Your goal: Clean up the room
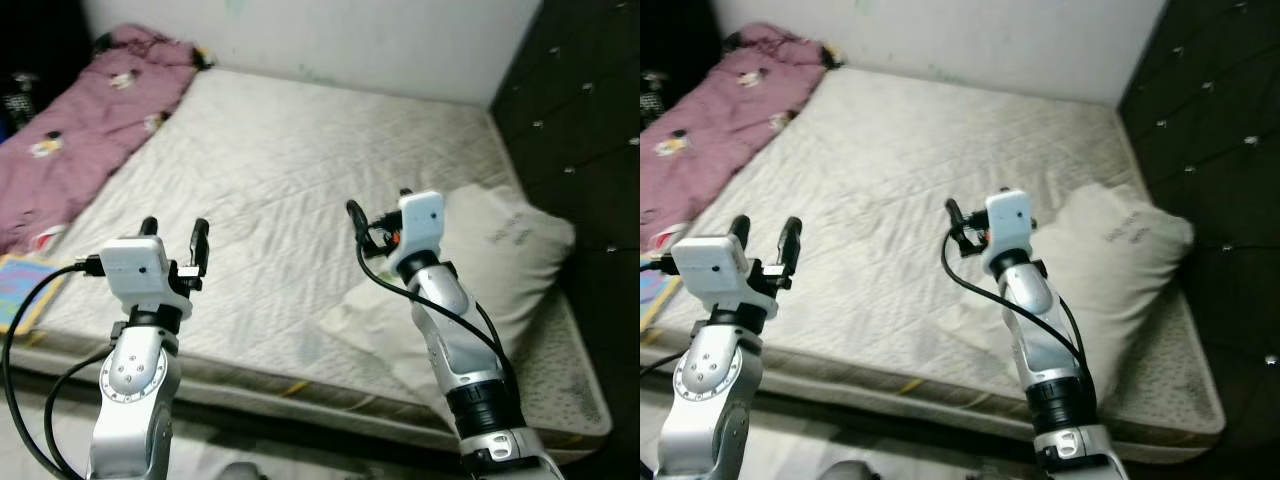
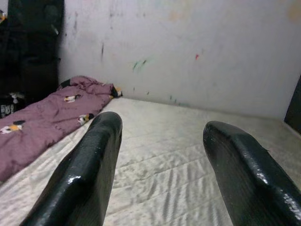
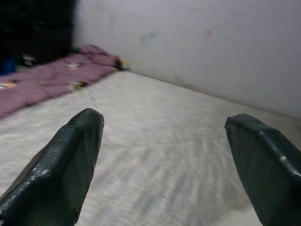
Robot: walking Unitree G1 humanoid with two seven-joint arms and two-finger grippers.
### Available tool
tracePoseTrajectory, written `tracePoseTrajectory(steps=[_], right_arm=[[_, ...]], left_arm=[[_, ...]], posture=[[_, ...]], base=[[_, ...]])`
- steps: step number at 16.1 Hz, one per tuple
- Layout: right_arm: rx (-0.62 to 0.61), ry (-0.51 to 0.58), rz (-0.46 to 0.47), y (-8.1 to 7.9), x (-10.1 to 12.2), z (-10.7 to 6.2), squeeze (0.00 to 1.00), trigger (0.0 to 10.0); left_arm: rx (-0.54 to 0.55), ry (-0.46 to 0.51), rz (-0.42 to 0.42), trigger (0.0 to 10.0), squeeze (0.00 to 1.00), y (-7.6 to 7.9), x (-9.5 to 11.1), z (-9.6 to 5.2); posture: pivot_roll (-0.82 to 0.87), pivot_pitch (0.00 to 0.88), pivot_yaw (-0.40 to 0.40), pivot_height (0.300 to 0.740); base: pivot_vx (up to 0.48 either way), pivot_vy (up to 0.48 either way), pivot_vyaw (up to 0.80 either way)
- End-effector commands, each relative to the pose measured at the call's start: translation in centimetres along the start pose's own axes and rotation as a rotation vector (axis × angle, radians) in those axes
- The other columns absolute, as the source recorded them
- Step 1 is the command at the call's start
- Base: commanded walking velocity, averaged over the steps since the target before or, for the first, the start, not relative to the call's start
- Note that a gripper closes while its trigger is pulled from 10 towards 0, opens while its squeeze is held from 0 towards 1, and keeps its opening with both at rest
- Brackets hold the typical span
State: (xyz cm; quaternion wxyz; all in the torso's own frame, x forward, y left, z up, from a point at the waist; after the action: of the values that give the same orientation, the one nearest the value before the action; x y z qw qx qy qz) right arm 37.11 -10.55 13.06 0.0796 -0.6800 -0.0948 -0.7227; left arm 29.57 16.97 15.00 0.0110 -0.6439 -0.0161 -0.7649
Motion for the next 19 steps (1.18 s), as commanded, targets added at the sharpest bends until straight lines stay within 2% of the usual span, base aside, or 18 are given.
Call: tracePoseTrajectory(steps=[1, 2, 5, 9, 12, 13, 16, 18, 19], right_arm=[[-0.022, -0.008, 0.007, 0.4, -0.4, 0.0, 0.0, 10.0], [-0.013, -0.006, 0.018, -0.2, -0.4, 0.0, 0.0, 10.0], [-0.011, -0.002, 0.022, -0.4, -0.4, -0.1, 0.0, 10.0], [-0.024, -0.008, 0.001, 0.0, -0.8, -0.5, 0.0, 10.0], [-0.028, -0.02, -0.026, 0.0, -1.3, -1.3, 0.0, 10.0], [-0.002, -0.027, -0.029, -0.6, -1.7, -1.7, 0.0, 10.0], [0.048, -0.05, -0.013, -2.1, -2.8, -2.1, 0.0, 10.0], [0.06, -0.052, -0.003, -2.0, -3.0, -2.2, 0.0, 10.0], [0.079, -0.06, 0.015, -1.8, -3.1, -2.4, 0.0, 10.0]], left_arm=[[0.018, -0.029, 0.015, 10.0, 0.0, -0.2, -0.8, -0.2], [0.056, -0.023, 0.025, 10.0, 0.0, -0.4, -0.7, 0.3], [0.044, -0.034, -0.003, 10.0, 0.0, -0.1, -0.9, 0.5], [0.039, -0.045, -0.006, 10.0, 0.0, -0.1, -1.4, 0.5], [0.044, -0.034, -0.017, 10.0, 0.0, 0.3, -1.2, 1.3], [0.038, -0.033, -0.008, 10.0, 0.0, 0.5, -1.1, 1.4], [0.021, -0.078, 0.001, 10.0, 0.0, 0.8, -2.6, 0.4], [0.04, -0.102, -0.006, 10.0, 0.0, 0.6, -3.6, -0.3], [0.087, -0.121, 0.011, 10.0, 0.0, -0.1, -4.4, -1.1]], posture=[[0.12, 0.0, -0.053, 0.74], [0.11, 0.0, -0.047, 0.74], [0.1, 0.0, -0.044, 0.74], [0.06, 0.0, -0.025, 0.74], [0.03, 0.0, -0.017, 0.74], [0.04, 0.0, -0.008, 0.74], [0.04, 0.0, 0.004, 0.74], [0.05, 0.0, -0.006, 0.74], [0.06, 0.0, -0.014, 0.74]], base=[[0.0, 0.0, 0.0], [0.0, 0.0, -0.56], [0.0, 0.0, -0.74], [0.0, 0.0, 0.0], [0.0, 0.0, -0.8], [0.0, 0.0, 0.0], [0.0, 0.0, 0.0], [0.0, 0.0, 0.0], [0.0, 0.0, 0.0]])
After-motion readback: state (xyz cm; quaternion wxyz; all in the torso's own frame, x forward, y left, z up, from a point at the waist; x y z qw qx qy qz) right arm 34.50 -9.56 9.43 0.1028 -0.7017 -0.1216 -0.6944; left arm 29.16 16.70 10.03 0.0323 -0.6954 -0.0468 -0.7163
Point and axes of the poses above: a point about 5 cm out from each wrist's last joint towards the gripper, its own z axis pointing out of the wrist towards the gripper, its own x axis along the axis of the wrist's last joint, y = z × x, the point moved 5 cm from there along z, pointing out of the wrist towards the gripper, and after that the axes turned 2 degrees about z, right-handed, at the moved point
